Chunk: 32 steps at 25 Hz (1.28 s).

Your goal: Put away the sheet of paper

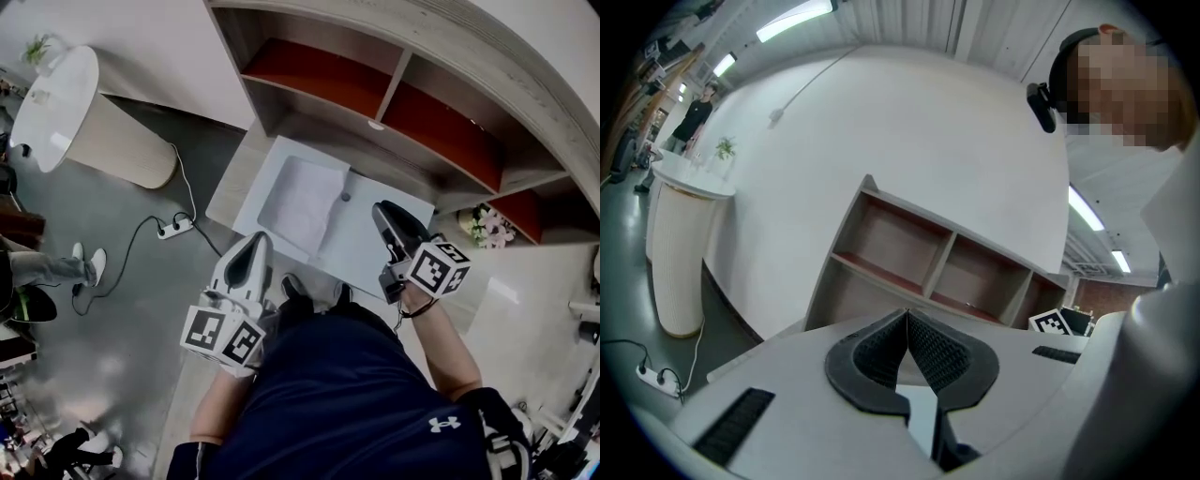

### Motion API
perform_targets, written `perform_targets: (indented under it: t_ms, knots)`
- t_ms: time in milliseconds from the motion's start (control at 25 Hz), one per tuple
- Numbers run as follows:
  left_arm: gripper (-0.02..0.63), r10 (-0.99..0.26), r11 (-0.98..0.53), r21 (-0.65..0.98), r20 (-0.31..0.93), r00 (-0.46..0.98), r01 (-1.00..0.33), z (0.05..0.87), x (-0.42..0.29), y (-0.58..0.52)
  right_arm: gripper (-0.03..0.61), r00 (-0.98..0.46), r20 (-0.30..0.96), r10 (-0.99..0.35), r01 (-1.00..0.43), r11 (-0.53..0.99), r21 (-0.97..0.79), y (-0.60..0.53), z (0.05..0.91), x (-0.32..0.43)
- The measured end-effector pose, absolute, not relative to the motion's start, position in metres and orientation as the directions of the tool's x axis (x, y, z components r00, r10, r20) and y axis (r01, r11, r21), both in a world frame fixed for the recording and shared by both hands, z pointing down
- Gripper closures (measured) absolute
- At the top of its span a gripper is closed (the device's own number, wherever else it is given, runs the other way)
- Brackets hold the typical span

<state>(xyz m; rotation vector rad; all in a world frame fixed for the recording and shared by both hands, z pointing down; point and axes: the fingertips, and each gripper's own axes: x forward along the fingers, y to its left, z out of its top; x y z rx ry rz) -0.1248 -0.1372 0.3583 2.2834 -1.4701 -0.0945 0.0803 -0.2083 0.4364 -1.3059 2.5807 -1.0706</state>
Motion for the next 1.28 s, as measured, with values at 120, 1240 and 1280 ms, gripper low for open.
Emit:
perform_targets:
  t_ms: [120, 1240, 1280]
  knots:
    - [0.598, -0.887, -0.358, 0.37, 0.151, 0.435, -0.857, 0.351, -0.12, -0.136, 0.485, -0.645, 0.201, -0.737, -0.7, 0.465, -0.542, -0.201, 0.408, 0.079]
    - [0.598, -0.885, -0.362, 0.376, 0.15, 0.441, -0.853, 0.35, -0.116, -0.137, 0.551, -0.597, 0.053, -0.8, -0.801, 0.593, -0.078, -0.177, 0.337, 0.063]
    - [0.598, -0.885, -0.36, 0.378, 0.151, 0.441, -0.853, 0.351, -0.118, -0.137, 0.551, -0.597, 0.056, -0.8, -0.802, 0.592, -0.083, -0.178, 0.338, 0.062]
